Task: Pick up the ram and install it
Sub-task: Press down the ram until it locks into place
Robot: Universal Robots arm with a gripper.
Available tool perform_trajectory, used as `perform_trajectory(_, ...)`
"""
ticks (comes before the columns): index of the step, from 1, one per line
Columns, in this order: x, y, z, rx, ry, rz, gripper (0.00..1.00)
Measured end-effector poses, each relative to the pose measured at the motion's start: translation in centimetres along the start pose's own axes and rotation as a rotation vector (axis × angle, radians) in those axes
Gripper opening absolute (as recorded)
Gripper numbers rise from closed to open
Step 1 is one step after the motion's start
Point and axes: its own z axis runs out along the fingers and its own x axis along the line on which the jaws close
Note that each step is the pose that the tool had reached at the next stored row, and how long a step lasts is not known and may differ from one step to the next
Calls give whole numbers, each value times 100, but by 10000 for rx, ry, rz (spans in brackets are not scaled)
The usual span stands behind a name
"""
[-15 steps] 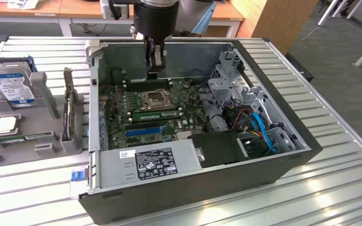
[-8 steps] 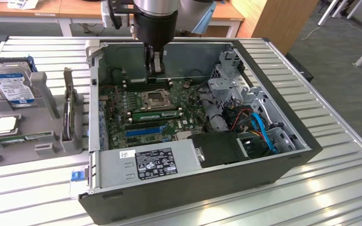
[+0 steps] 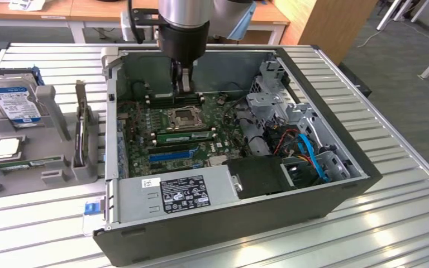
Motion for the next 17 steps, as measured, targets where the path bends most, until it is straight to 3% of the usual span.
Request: perform_trajectory(17, 22, 1, 308, -6, -12, 1, 10)
